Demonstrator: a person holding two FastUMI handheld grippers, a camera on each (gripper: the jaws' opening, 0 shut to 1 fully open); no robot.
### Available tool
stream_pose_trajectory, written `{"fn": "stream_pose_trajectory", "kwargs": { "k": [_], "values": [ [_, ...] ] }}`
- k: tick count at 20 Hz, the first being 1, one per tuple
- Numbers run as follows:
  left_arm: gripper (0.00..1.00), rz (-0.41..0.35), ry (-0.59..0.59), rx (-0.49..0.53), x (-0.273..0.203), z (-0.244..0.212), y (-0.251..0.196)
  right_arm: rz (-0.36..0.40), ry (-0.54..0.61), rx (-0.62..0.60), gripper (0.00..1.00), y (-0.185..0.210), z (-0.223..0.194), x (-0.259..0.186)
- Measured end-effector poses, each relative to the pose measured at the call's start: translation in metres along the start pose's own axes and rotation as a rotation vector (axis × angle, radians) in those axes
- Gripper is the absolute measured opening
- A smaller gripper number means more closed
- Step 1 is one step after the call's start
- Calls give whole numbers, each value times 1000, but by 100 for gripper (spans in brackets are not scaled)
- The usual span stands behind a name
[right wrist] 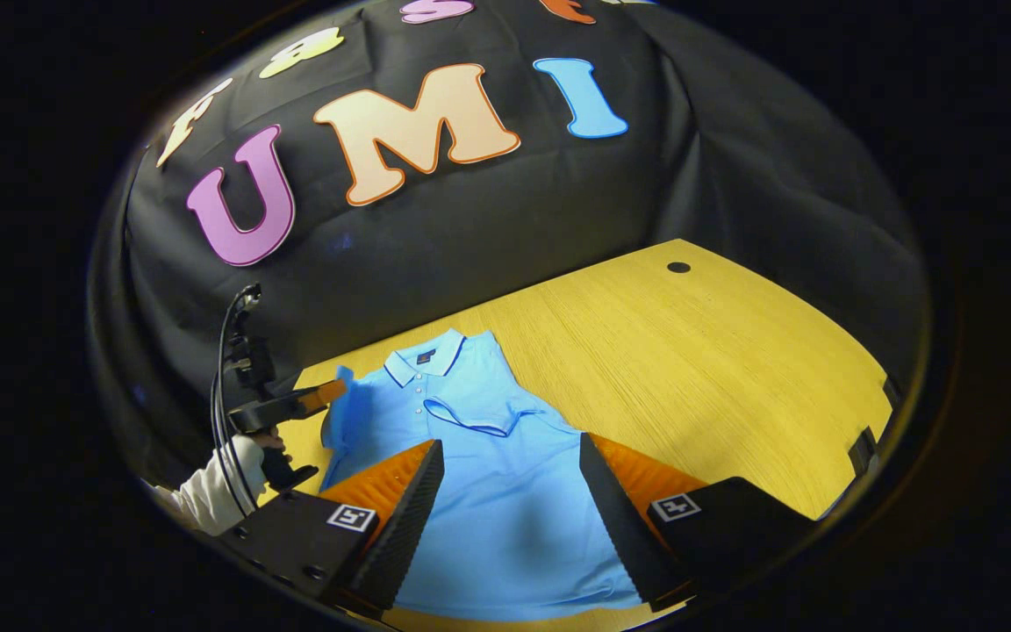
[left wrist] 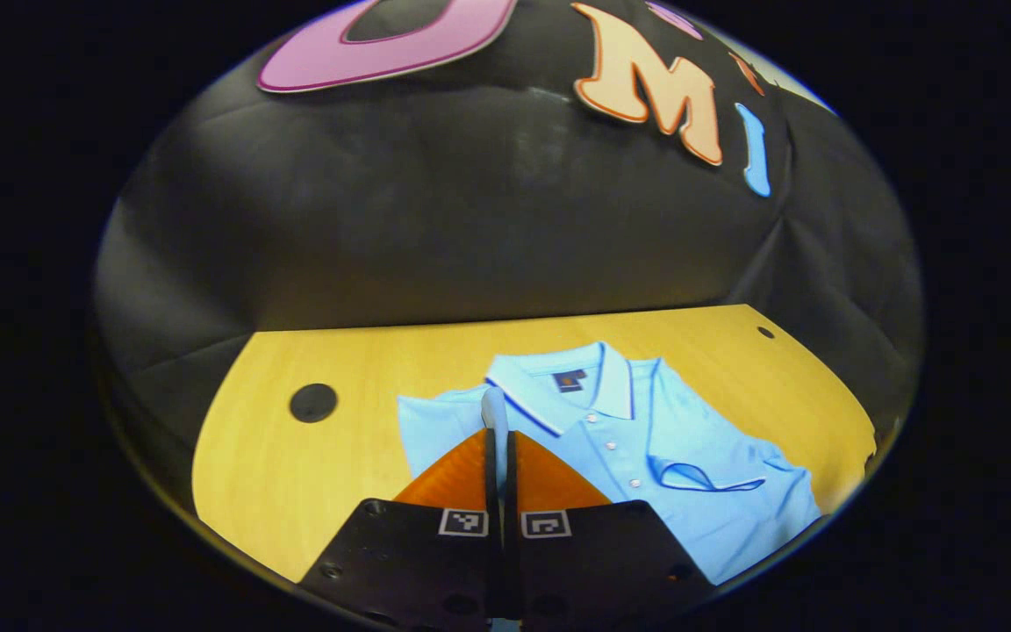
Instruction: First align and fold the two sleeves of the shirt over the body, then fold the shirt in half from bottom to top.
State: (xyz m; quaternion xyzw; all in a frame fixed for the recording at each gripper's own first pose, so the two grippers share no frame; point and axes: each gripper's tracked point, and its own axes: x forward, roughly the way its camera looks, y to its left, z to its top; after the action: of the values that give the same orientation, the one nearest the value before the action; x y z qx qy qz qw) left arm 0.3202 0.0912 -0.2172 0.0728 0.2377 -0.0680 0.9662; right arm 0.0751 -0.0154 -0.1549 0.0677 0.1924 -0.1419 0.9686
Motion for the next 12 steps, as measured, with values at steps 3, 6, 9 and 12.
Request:
{"fn": "stream_pose_trajectory", "kwargs": {
  "k": [3, 6, 9, 12],
  "values": [
    [6, -81, 47, -11, 11, -14, -32, -19, -8, -3, 97, -4, -6, -7],
    [44, -119, 55, -9, 7, -18, -46, -31, -2, 0, 97, -5, -17, -14],
    [100, -114, 37, 12, -15, -16, -48, -40, -2, -16, 97, -7, -28, -22],
    [96, -100, 11, 94, -50, -17, -47, -37, 9, -63, 97, -11, -40, -30]
  ]
}}
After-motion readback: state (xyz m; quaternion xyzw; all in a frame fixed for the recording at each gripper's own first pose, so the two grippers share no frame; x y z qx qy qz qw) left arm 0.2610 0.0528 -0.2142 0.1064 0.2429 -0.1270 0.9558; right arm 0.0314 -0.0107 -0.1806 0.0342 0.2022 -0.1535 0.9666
